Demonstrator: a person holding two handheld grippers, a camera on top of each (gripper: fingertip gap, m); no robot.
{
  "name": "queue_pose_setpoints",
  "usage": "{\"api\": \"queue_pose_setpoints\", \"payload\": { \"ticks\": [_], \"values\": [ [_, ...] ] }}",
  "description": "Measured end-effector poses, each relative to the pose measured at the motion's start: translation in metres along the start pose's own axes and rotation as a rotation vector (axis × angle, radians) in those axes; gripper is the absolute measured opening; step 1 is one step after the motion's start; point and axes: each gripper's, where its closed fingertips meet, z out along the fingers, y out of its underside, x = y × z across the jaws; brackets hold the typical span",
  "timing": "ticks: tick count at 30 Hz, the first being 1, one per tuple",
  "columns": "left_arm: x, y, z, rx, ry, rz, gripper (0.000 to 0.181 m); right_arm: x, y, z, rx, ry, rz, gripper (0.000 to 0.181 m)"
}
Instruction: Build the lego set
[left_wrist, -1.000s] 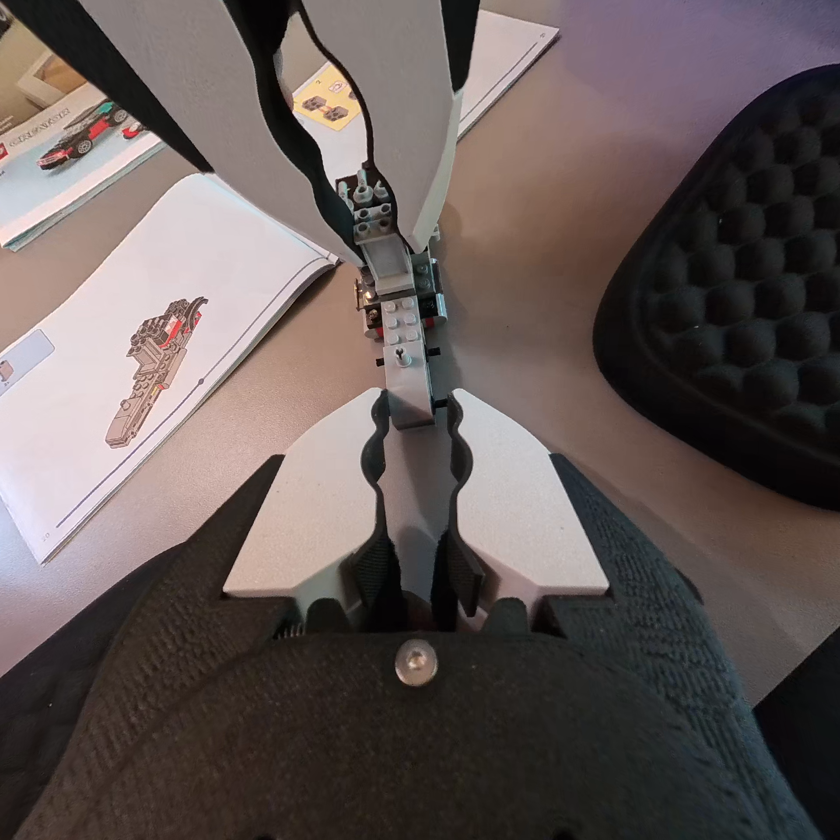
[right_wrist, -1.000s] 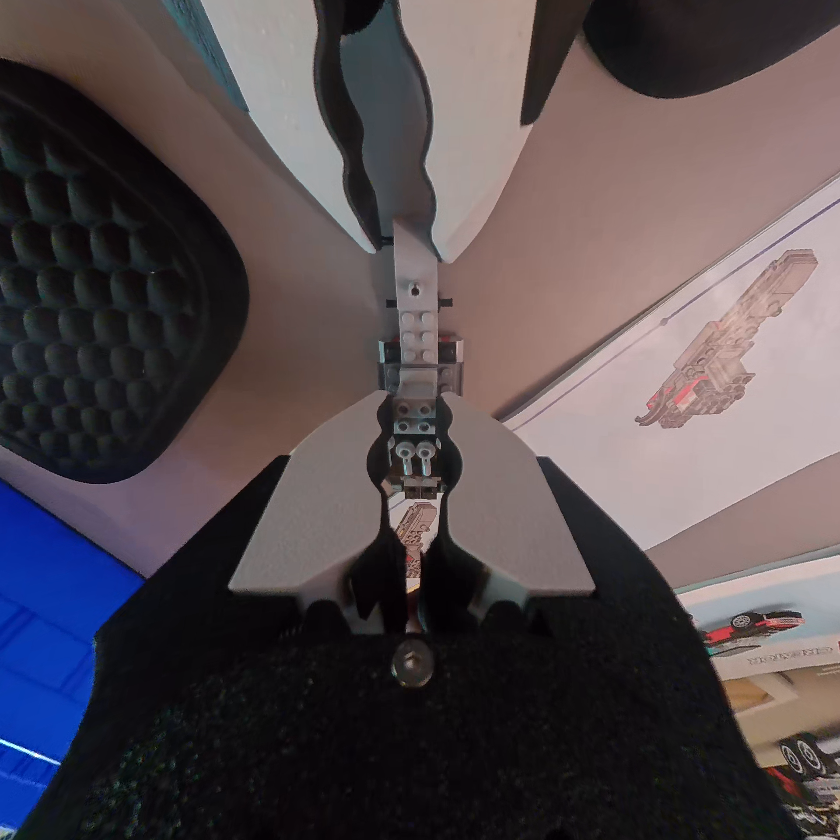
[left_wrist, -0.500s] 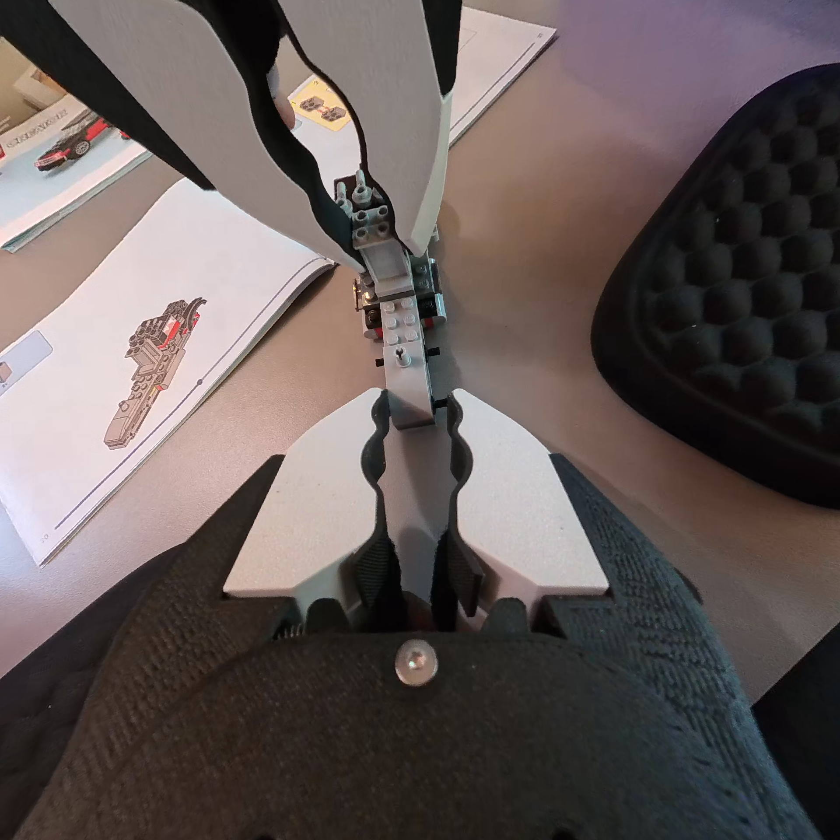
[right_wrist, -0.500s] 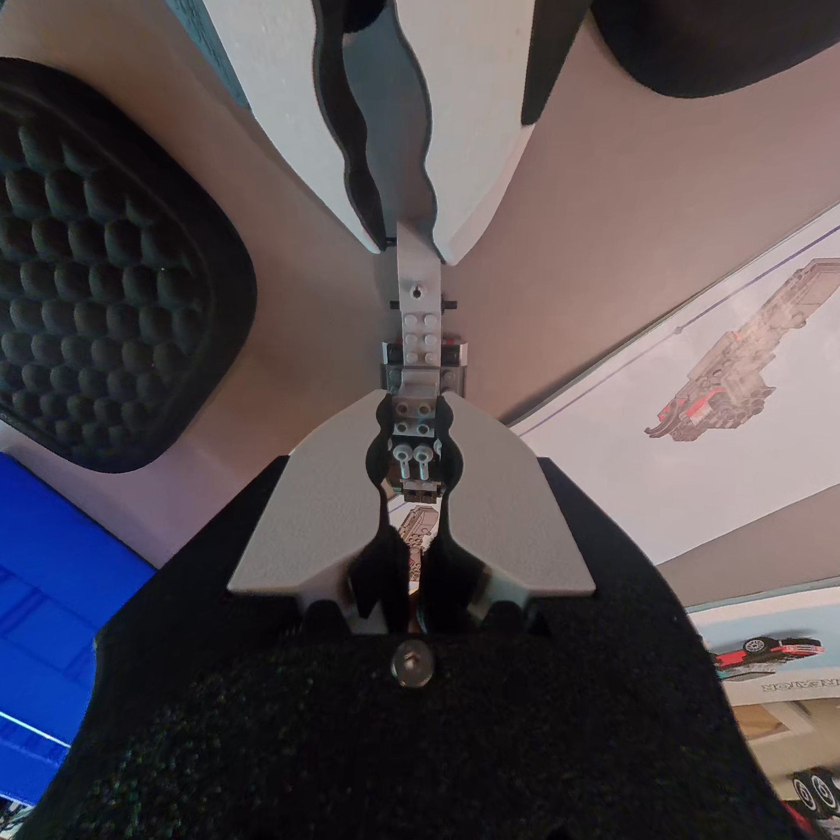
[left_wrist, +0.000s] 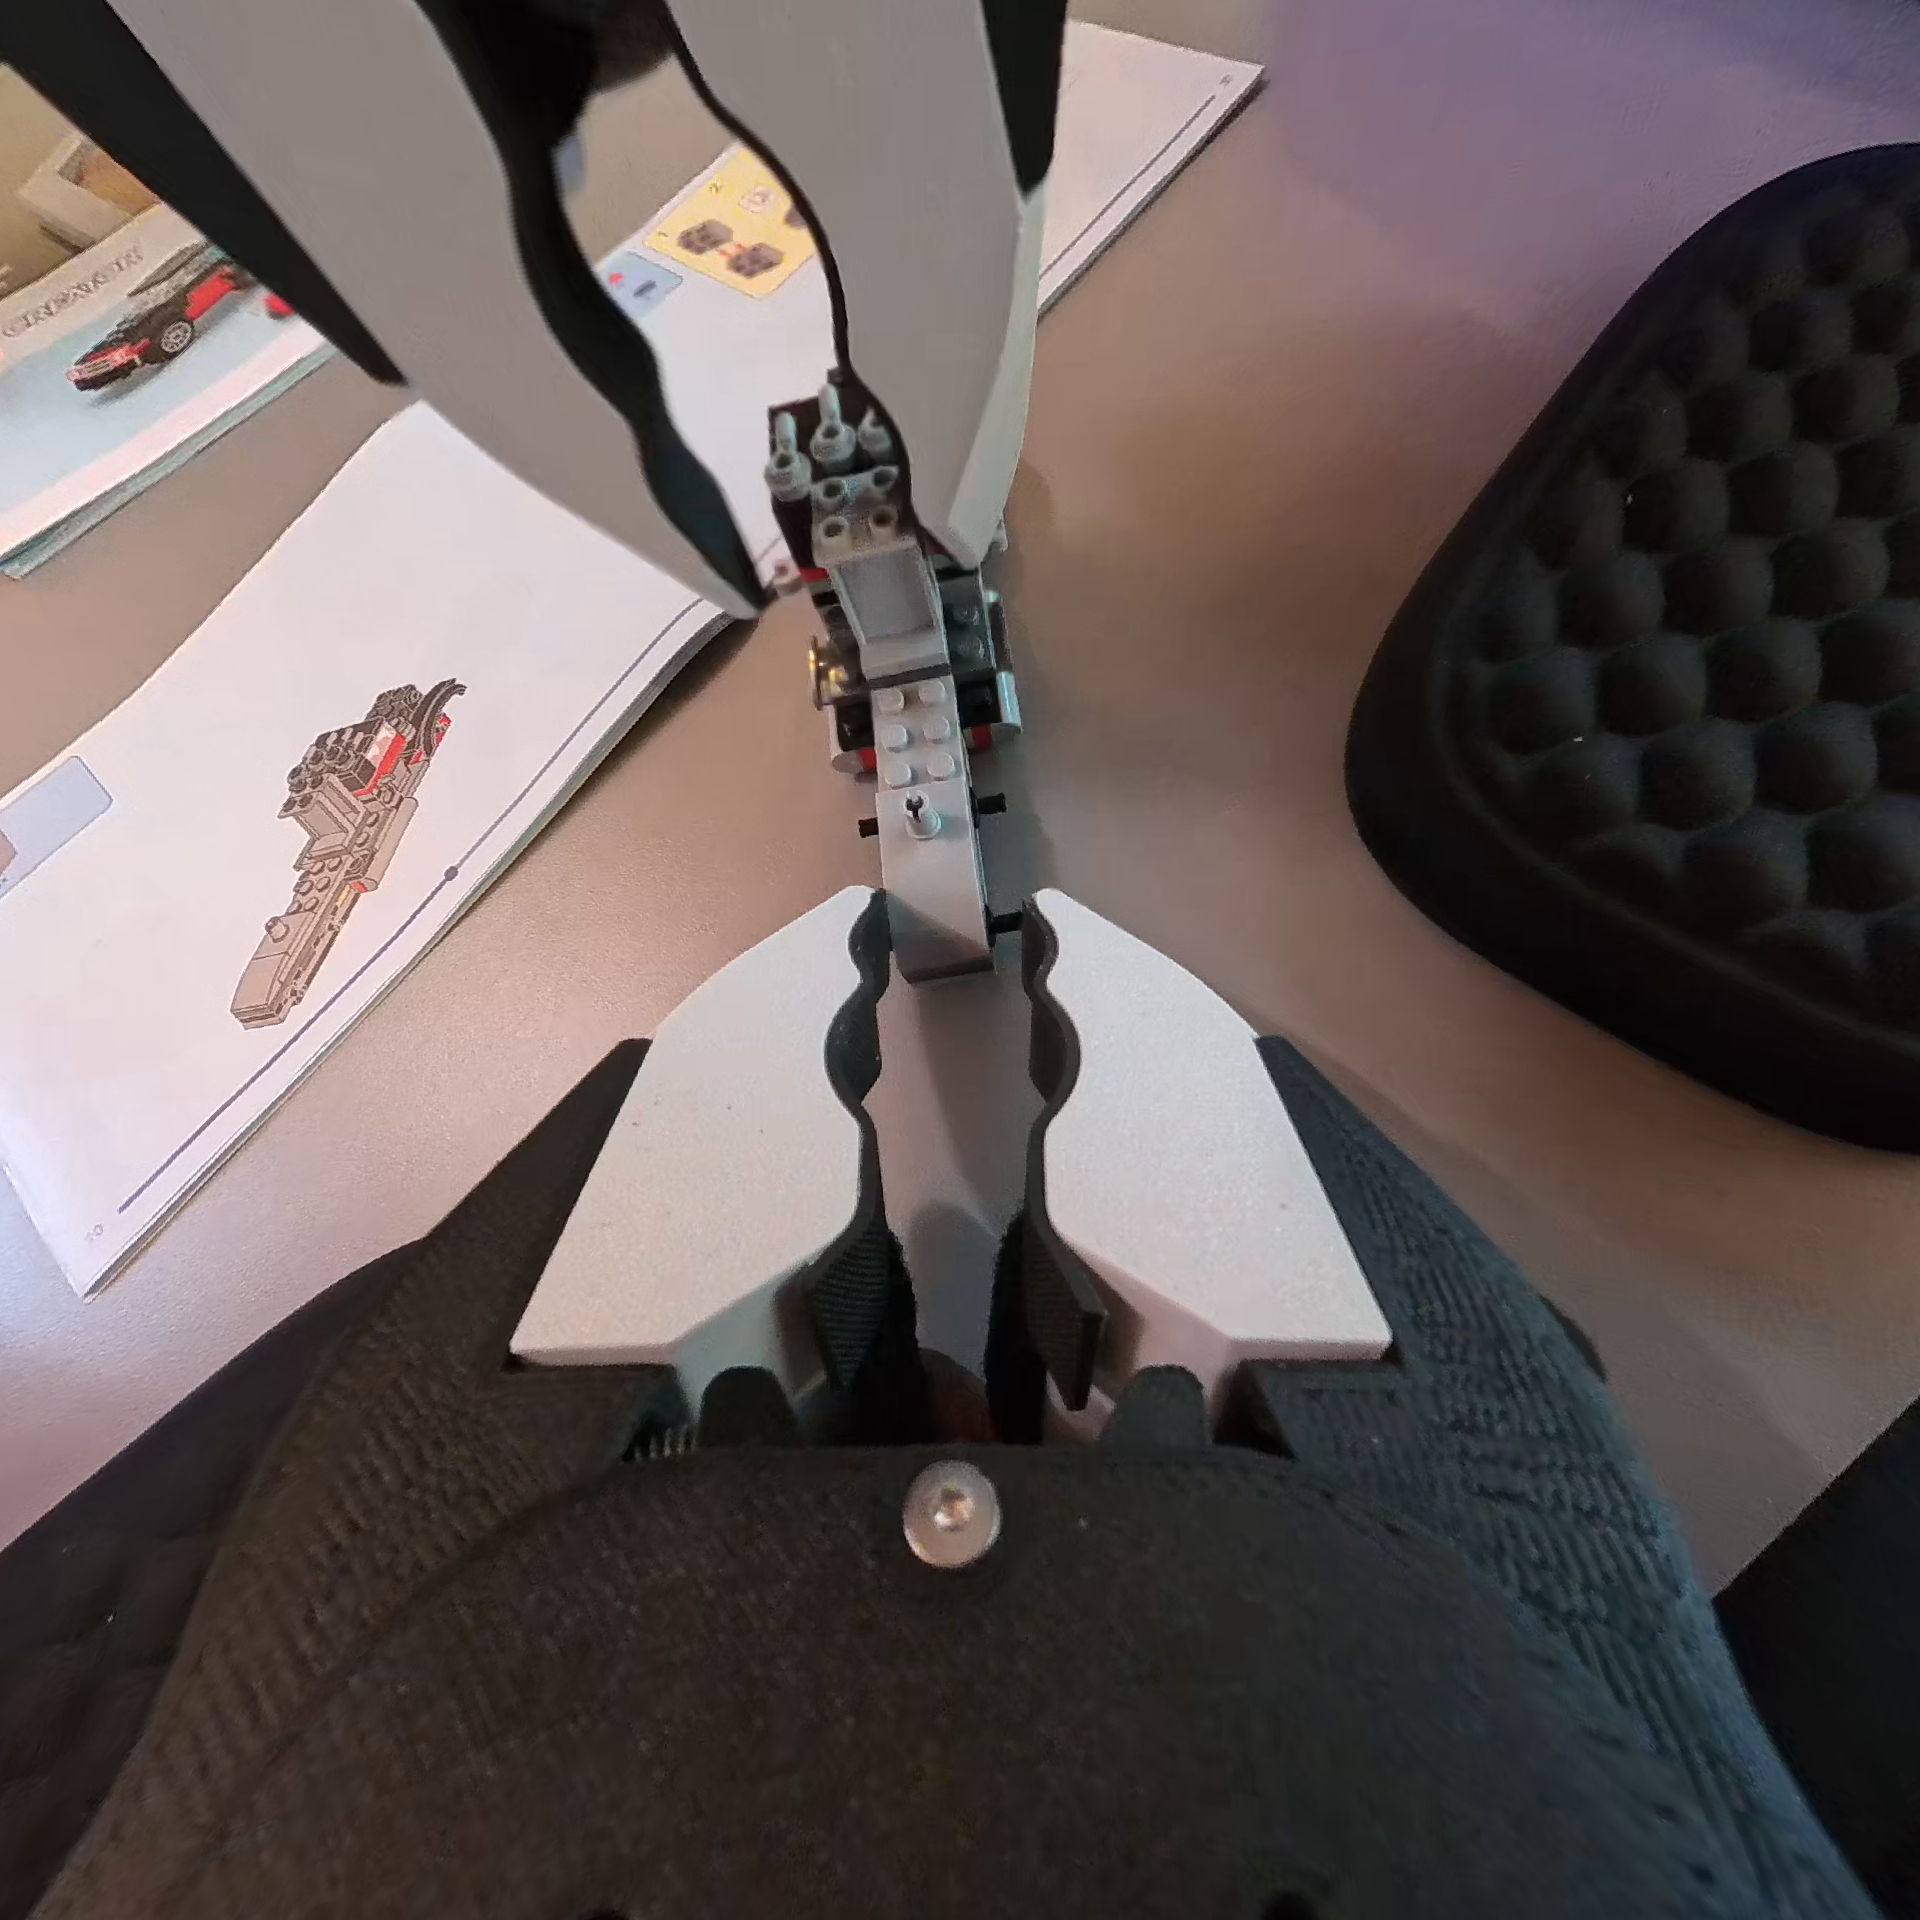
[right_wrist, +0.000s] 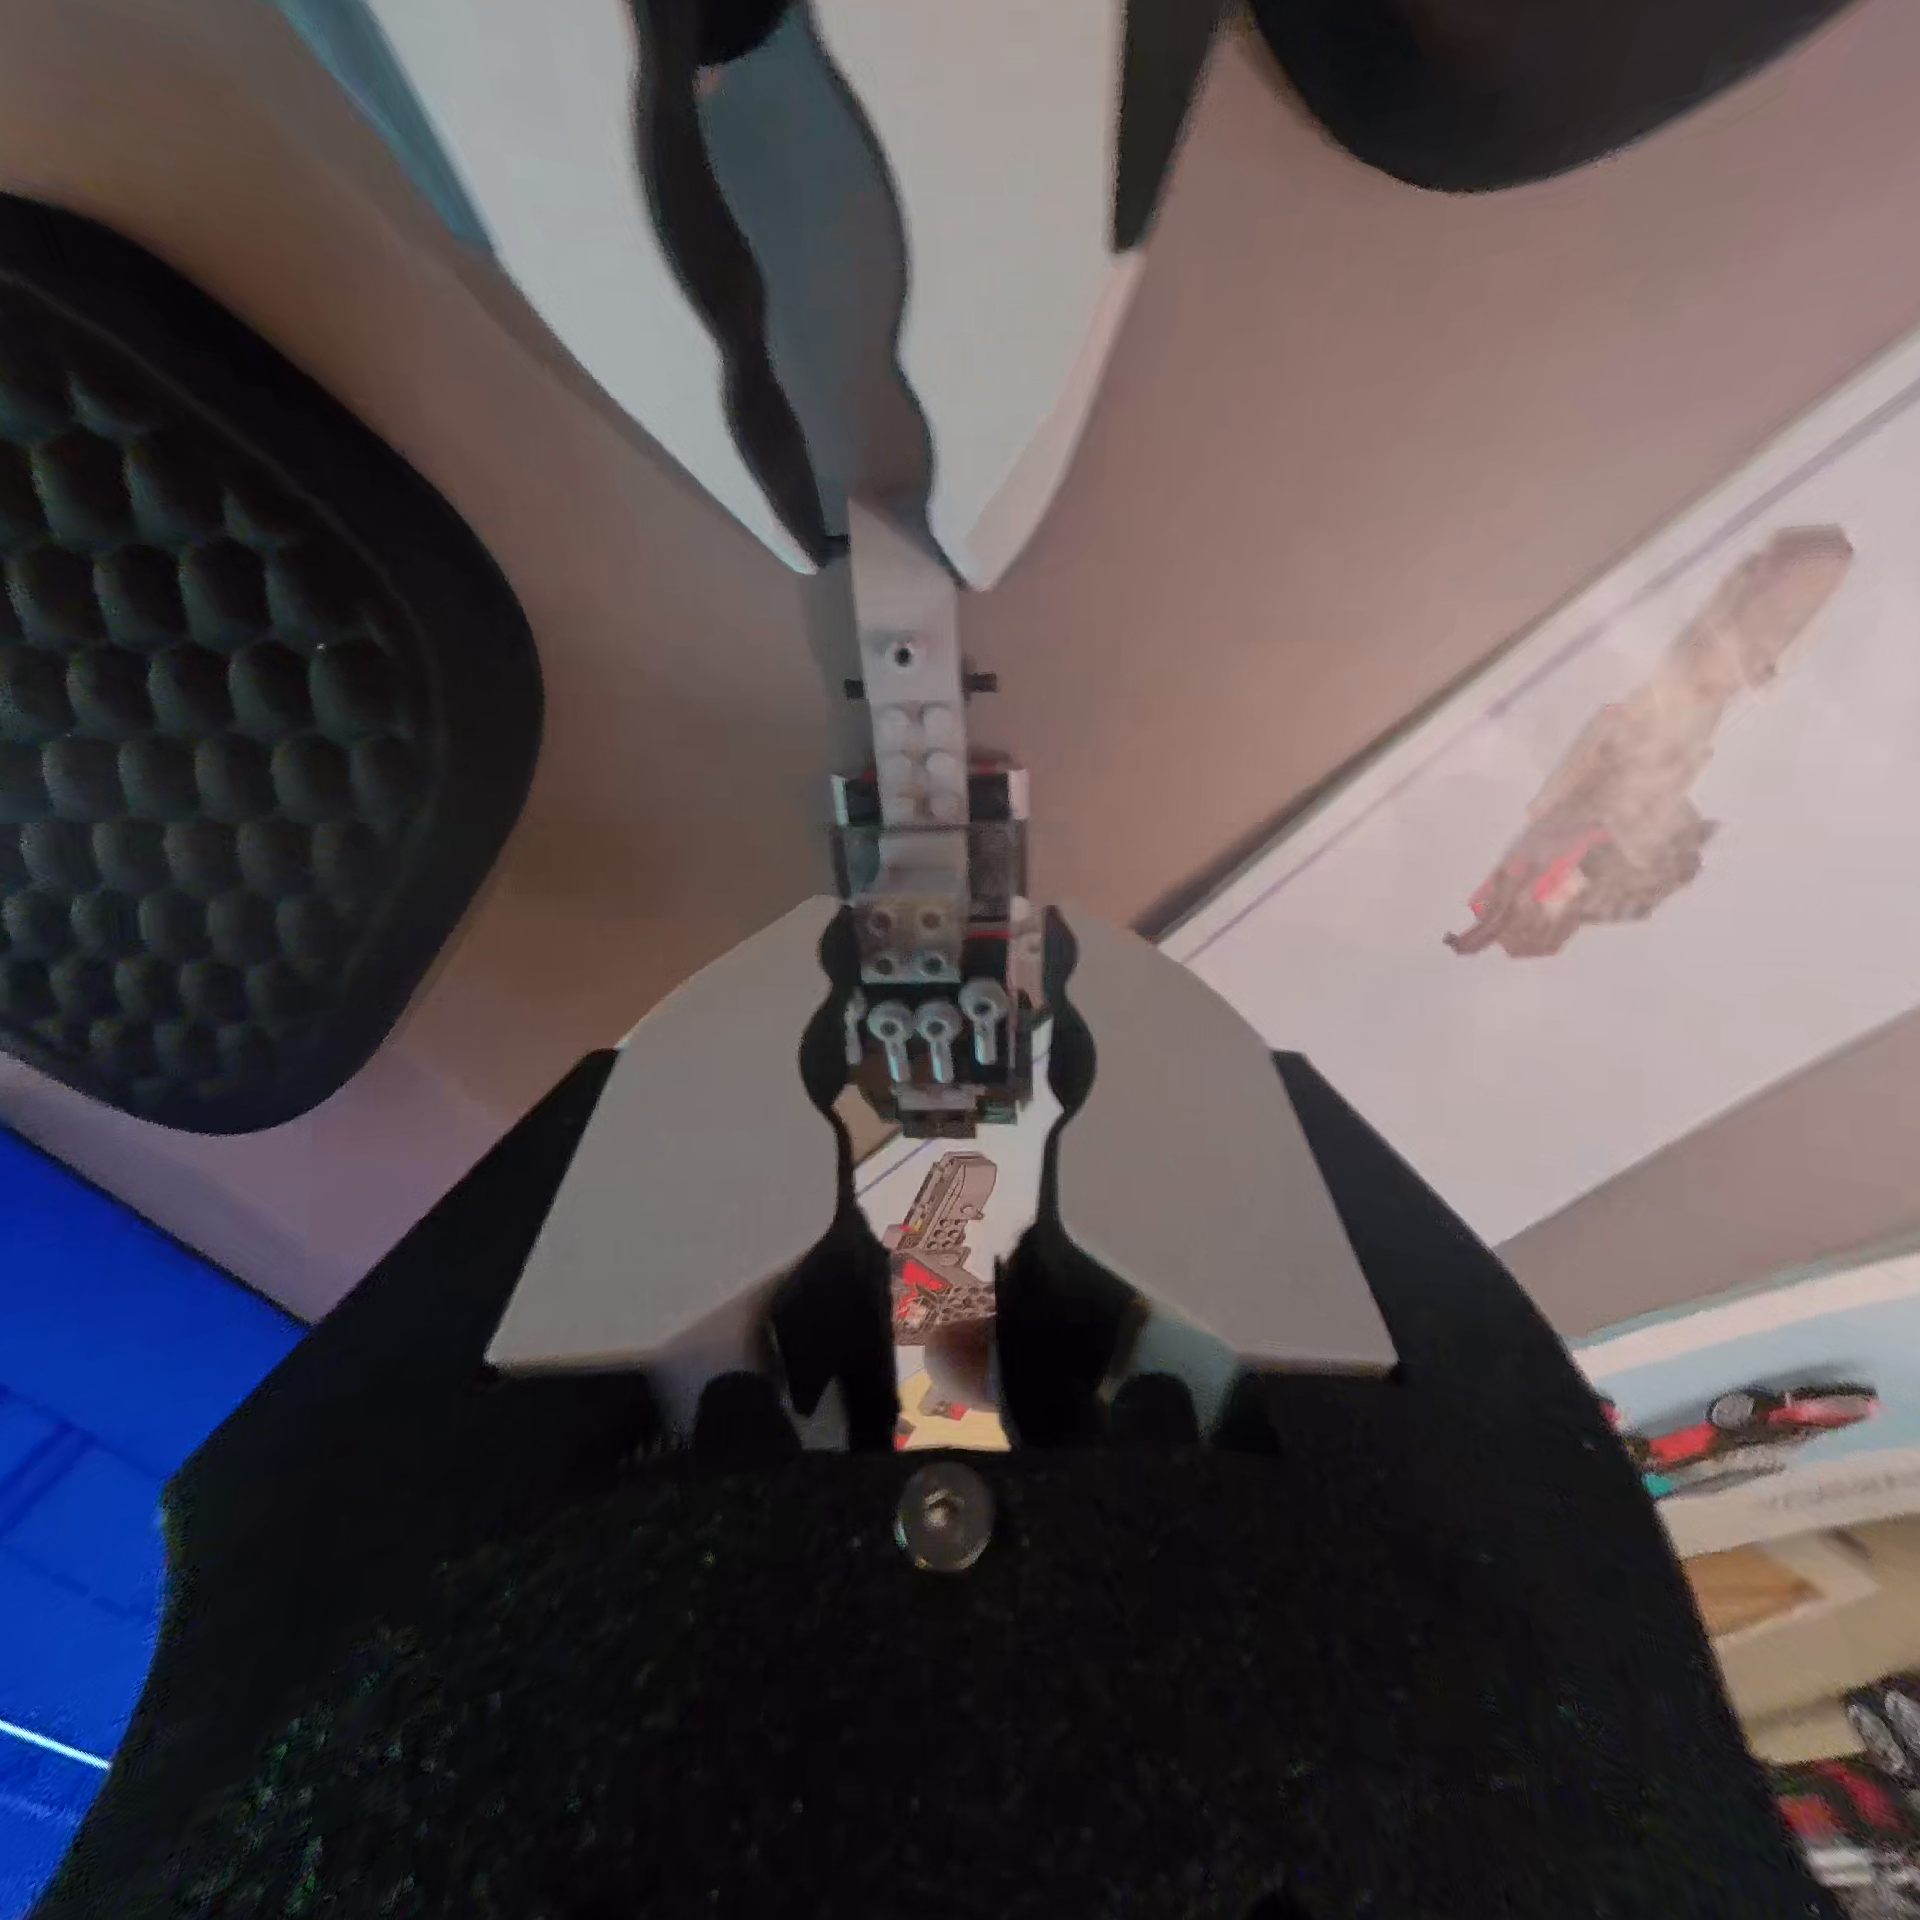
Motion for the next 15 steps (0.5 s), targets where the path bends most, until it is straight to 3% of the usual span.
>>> {"api": "queue_pose_setpoints", "payload": {
  "ticks": [5,9,15],
  "values": [
    [0.001,0.0,-0.001,0.001,-0.005,0.016,0.024,-0.001,-0.006,-0.017,0.125,0.06,0.035,0.031],
    [0.0,0.0,-0.001,0.0,-0.007,0.018,0.025,-0.007,-0.006,-0.016,0.118,0.092,-0.015,0.015],
    [-0.001,0.0,-0.001,-0.001,-0.014,0.025,0.025,-0.007,-0.006,-0.016,0.131,0.105,-0.016,0.012]
  ]
}}
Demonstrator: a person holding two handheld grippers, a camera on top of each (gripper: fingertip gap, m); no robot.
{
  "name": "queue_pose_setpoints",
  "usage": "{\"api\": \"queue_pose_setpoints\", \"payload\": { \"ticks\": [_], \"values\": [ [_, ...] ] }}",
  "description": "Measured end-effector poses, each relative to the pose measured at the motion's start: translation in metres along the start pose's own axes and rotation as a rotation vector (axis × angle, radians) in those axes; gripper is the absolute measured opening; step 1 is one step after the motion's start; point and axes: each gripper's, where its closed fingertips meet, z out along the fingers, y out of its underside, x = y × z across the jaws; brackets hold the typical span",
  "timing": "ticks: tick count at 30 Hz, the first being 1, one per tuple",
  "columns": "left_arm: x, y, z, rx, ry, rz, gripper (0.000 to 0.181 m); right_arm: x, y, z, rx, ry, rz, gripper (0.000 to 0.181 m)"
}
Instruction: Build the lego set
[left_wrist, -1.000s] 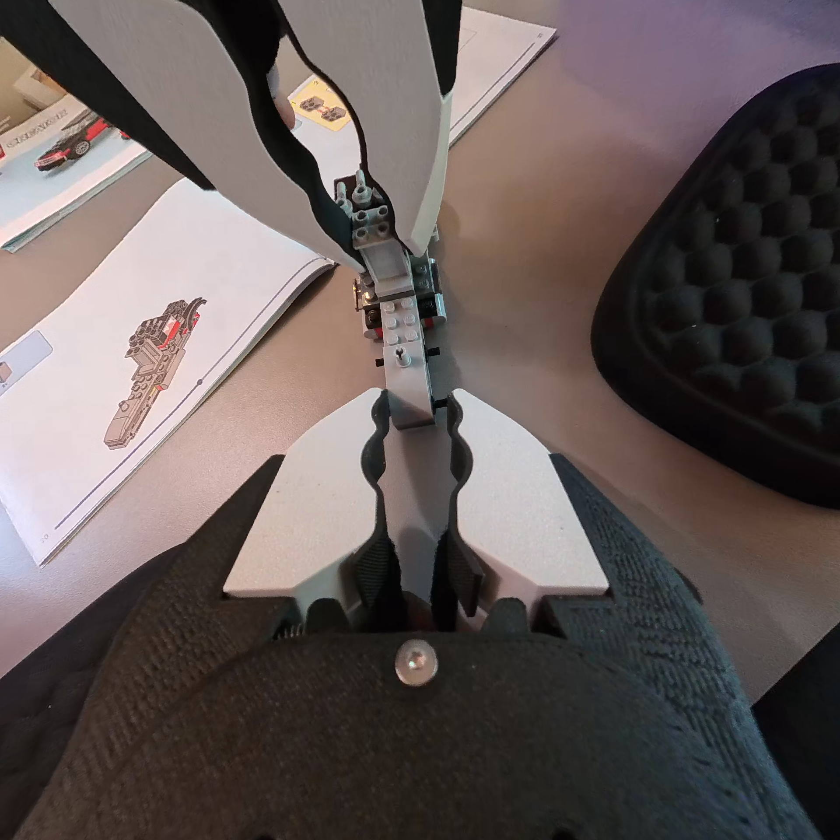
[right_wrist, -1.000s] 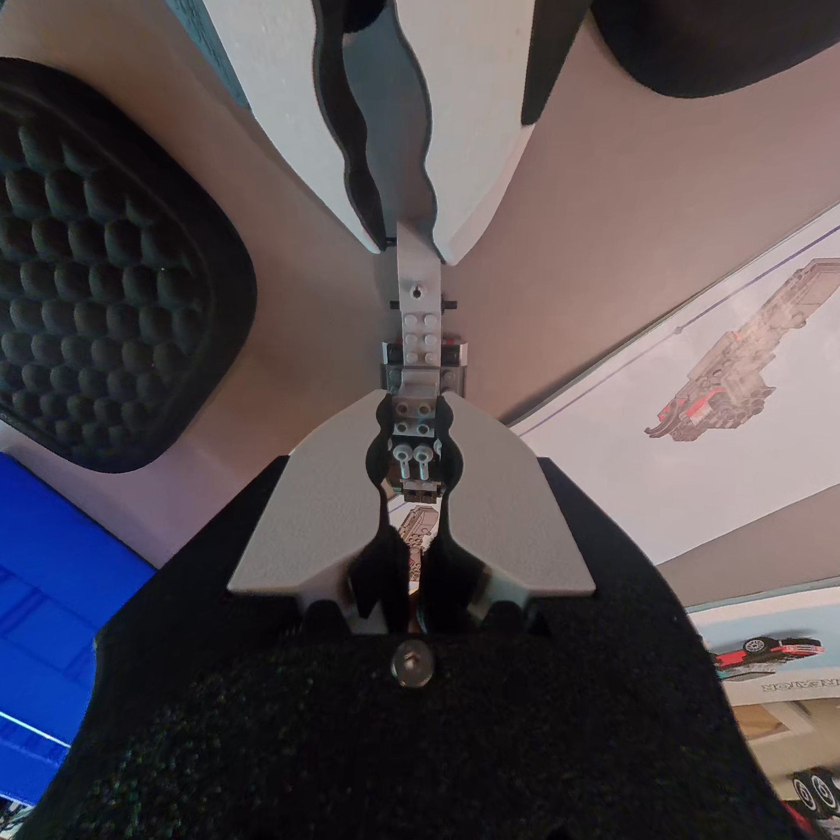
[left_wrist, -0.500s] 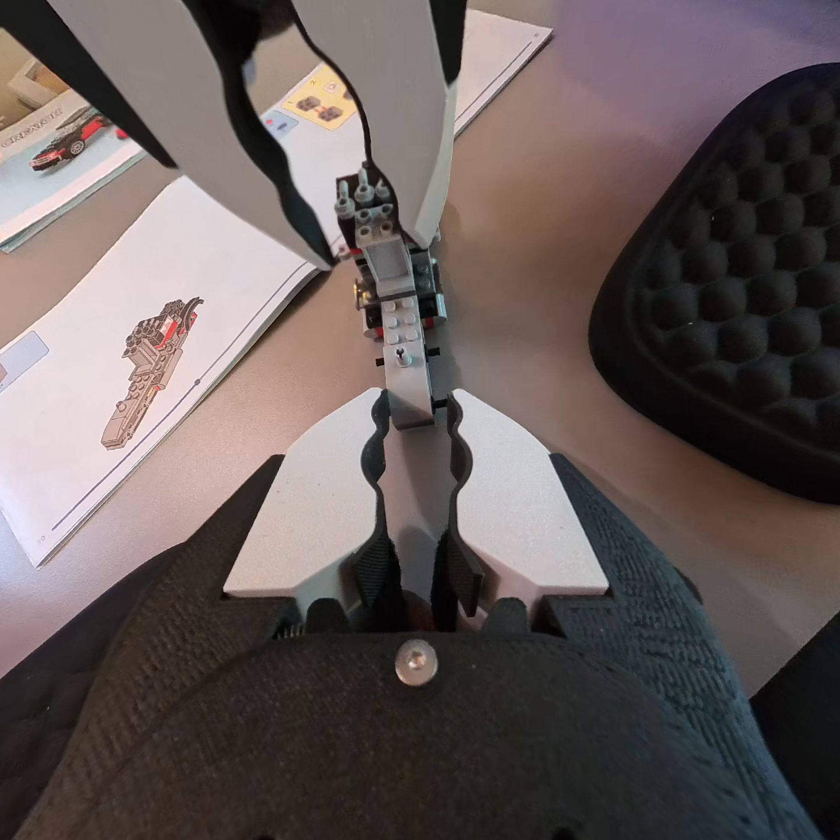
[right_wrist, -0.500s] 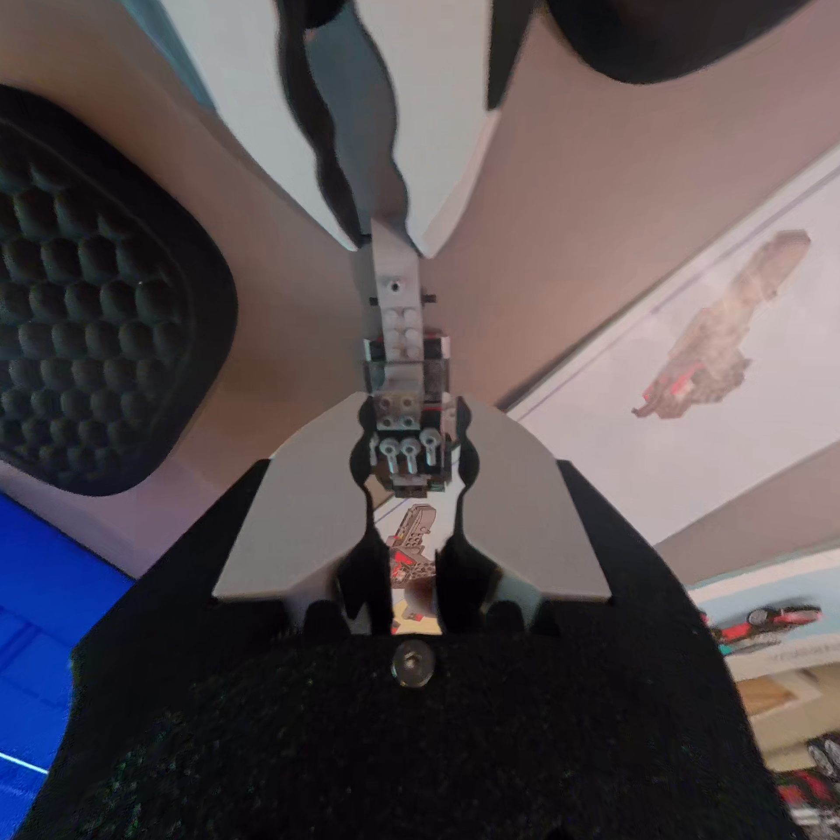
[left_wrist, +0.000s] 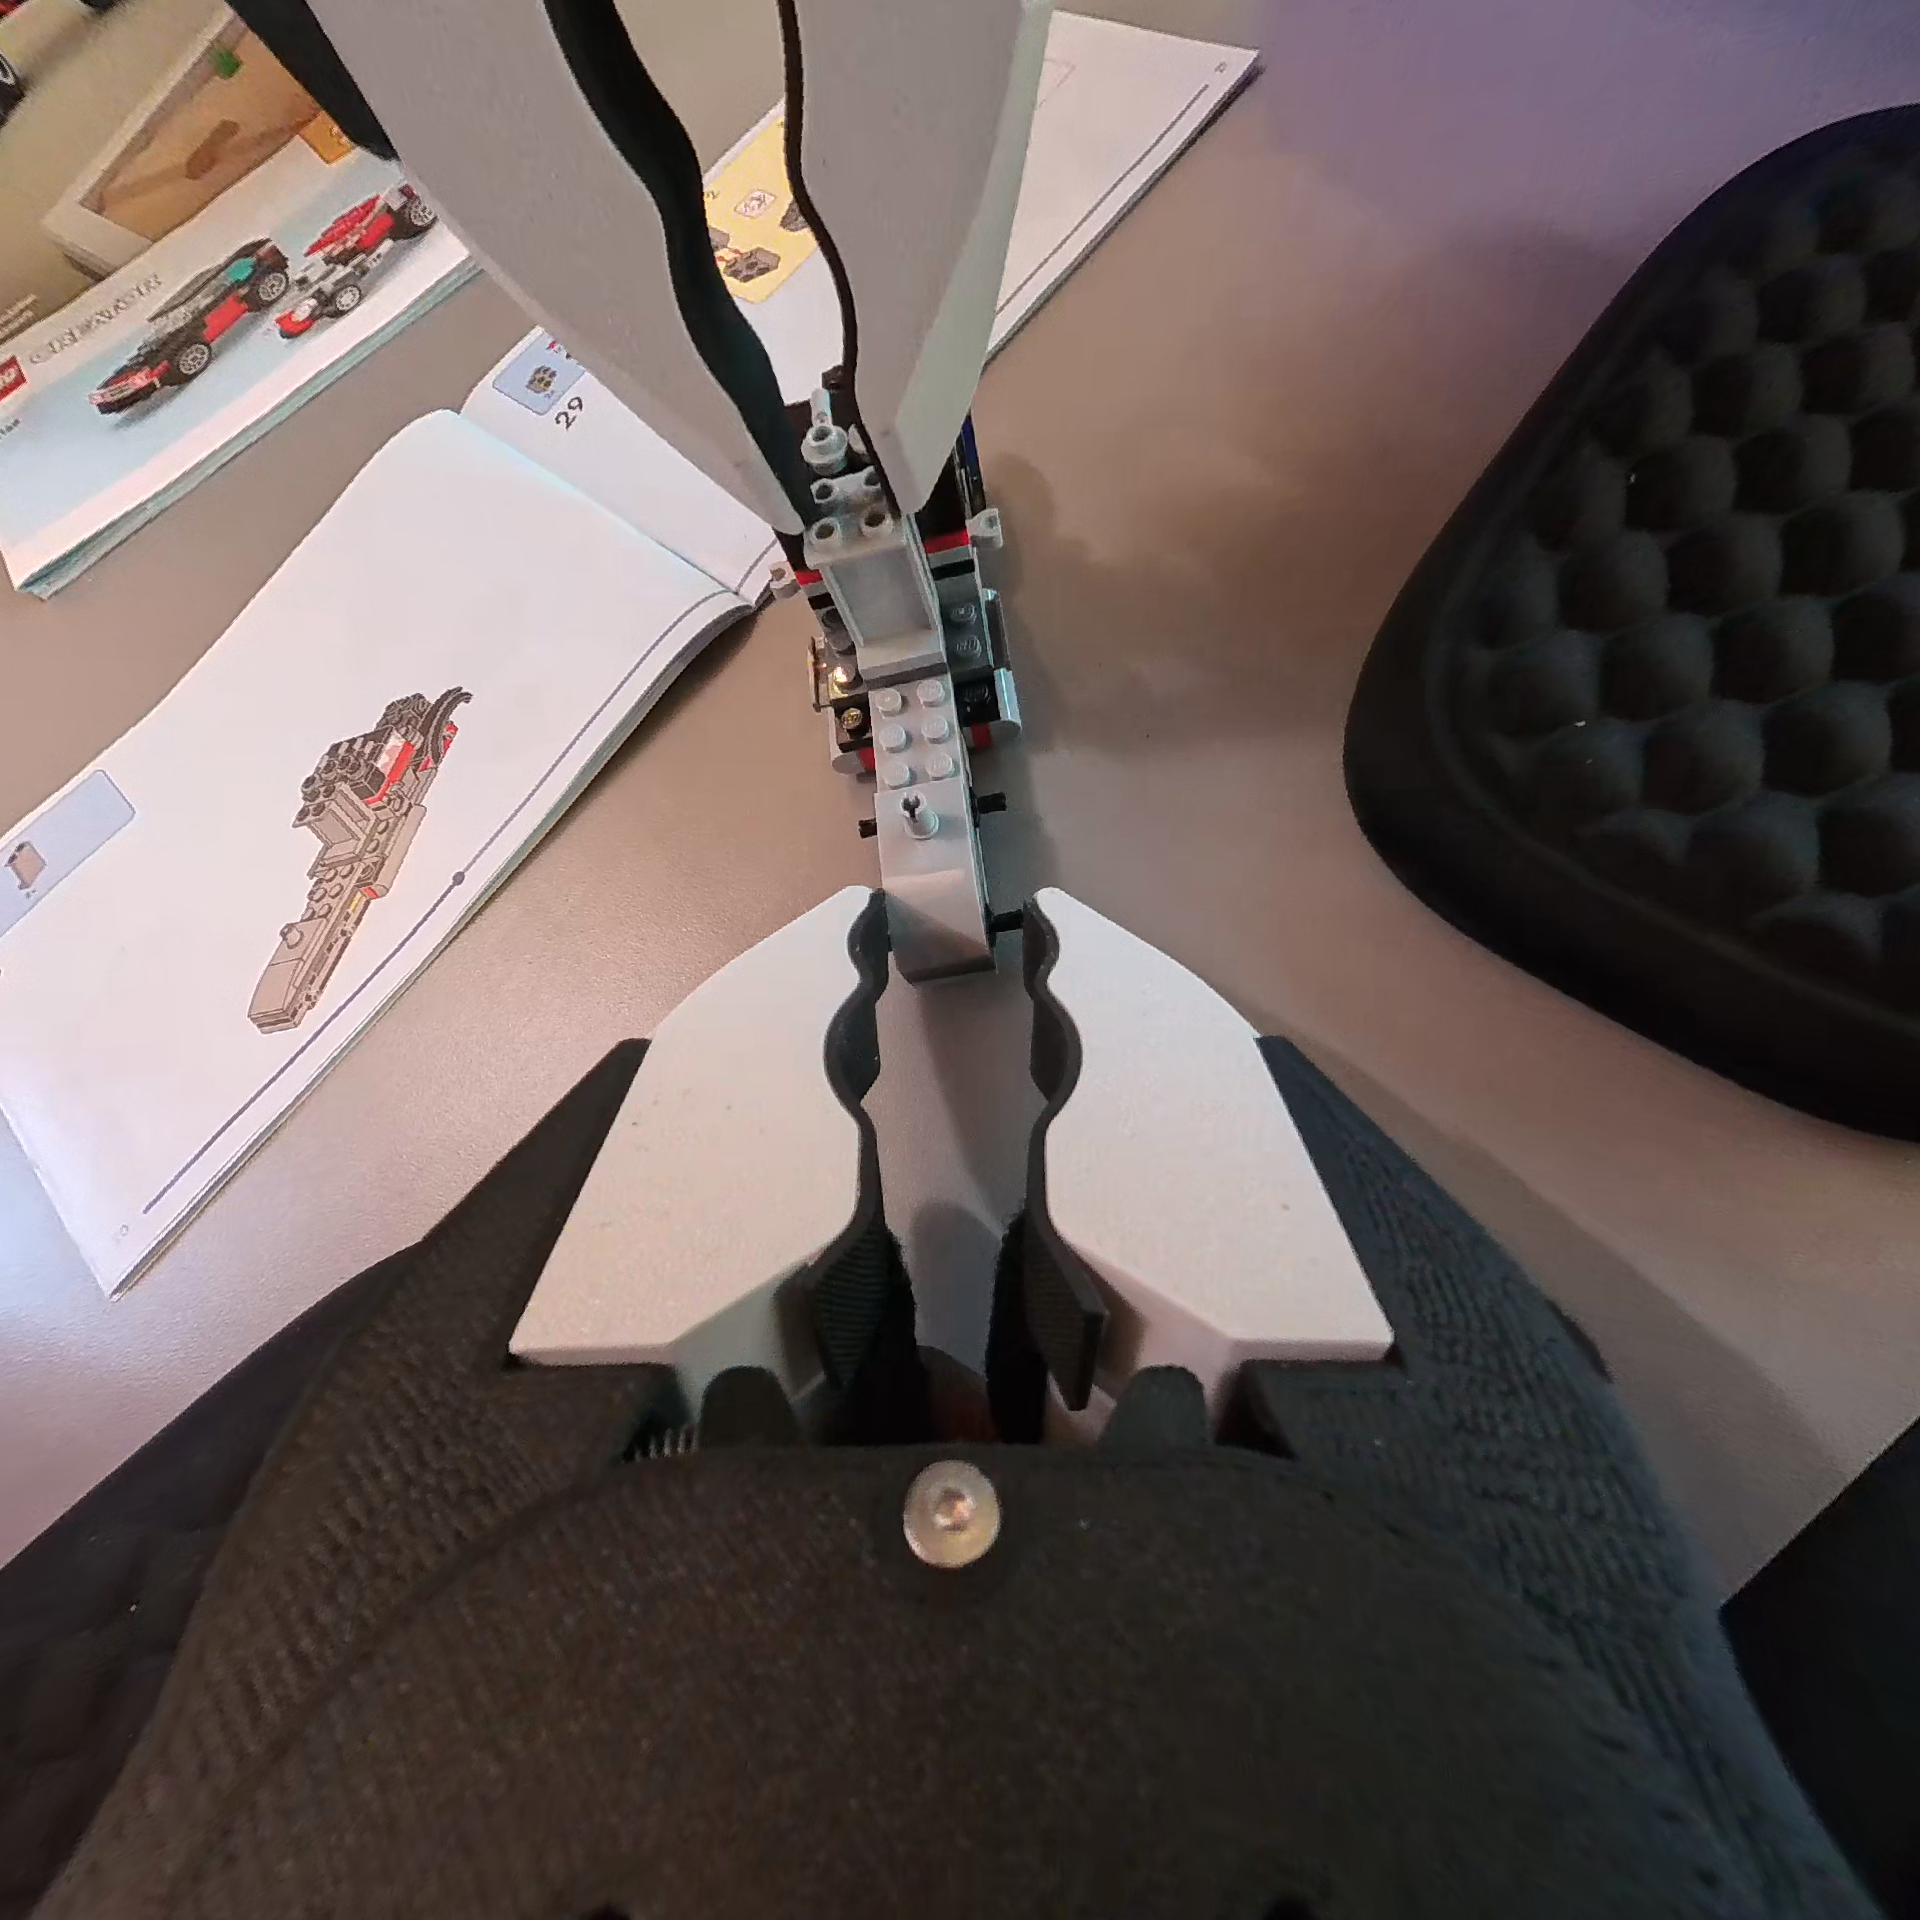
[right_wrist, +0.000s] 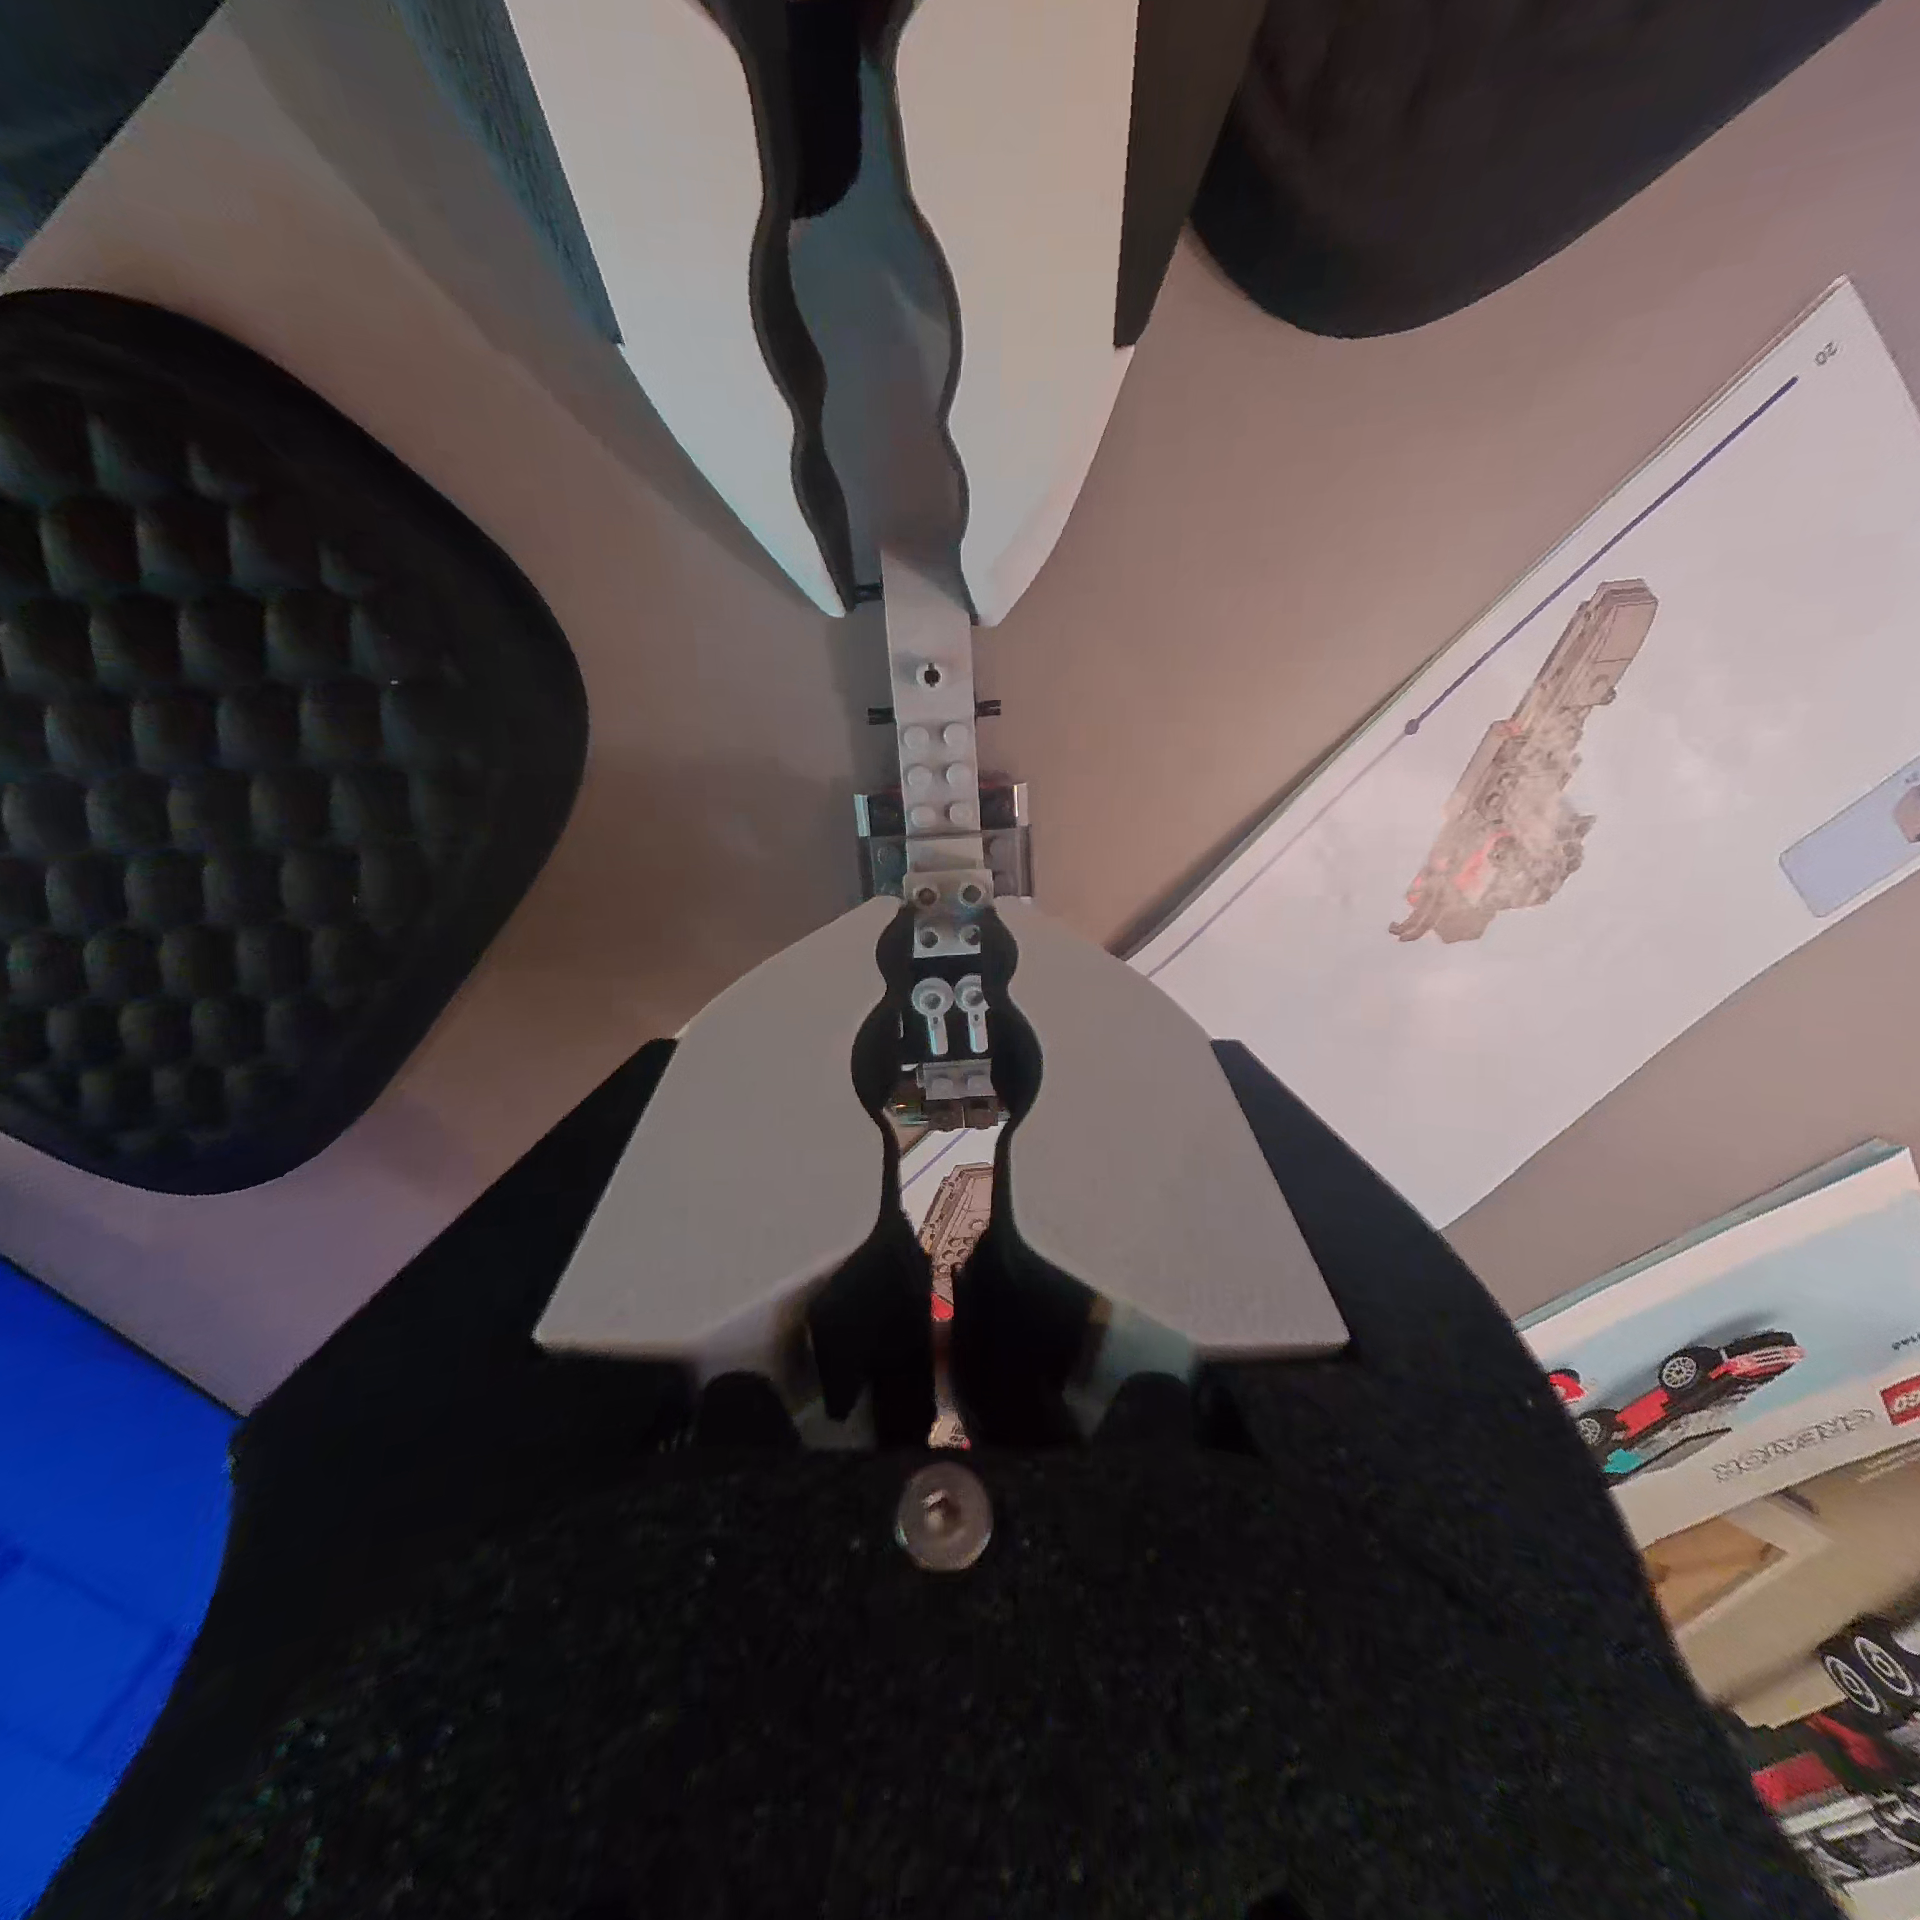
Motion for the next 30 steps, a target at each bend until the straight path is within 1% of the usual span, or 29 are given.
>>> {"api": "queue_pose_setpoints", "payload": {
  "ticks": [6,8,10,13,14,16,25,28,30],
  "values": [
    [-0.0009,0.0,-0.0001,-0.001,-0.002,0.002,0.025,0.0,0.0002,0.0003,-0.014,-0.007,-0.003,0.012],
    [-0.001,-0.0001,-0.0002,-0.001,-0.002,0.004,0.025,-0.0016,0.0033,0.0005,-0.031,-0.031,0.02,0.023],
    [-0.0014,-0.0001,-0.0002,-0.001,-0.003,0.004,0.025,-0.0024,0.001,0.0,-0.009,-0.05,0.029,0.029],
    [-0.0017,-0.0001,-0.0003,-0.001,-0.001,0.002,0.025,-0.0025,0.0026,0.0034,-0.039,-0.042,-0.036,0.027],
    [-0.0019,-0.0002,-0.0003,-0.001,-0.001,0.002,0.025,-0.0024,0.0059,0.0055,-0.067,-0.037,-0.058,0.024],
    [-0.0019,-0.0002,-0.0003,-0.001,0.001,0.003,0.025,-0.0016,0.0066,0.0078,-0.066,-0.028,-0.082,0.017],
    [-0.0022,-0.0003,-0.0006,0.0,0.004,0.006,0.025,-0.0016,0.0067,0.0079,-0.048,-0.038,-0.111,0.017],
    [-0.0023,-0.0004,-0.0006,0.0,0.005,0.005,0.025,-0.0008,0.0066,0.0078,-0.04,-0.047,-0.084,0.016],
    [-0.0023,-0.0003,-0.0006,-0.001,0.004,0.007,0.025,0.0005,0.0061,0.0077,-0.036,-0.037,-0.095,0.021]
  ]
}}
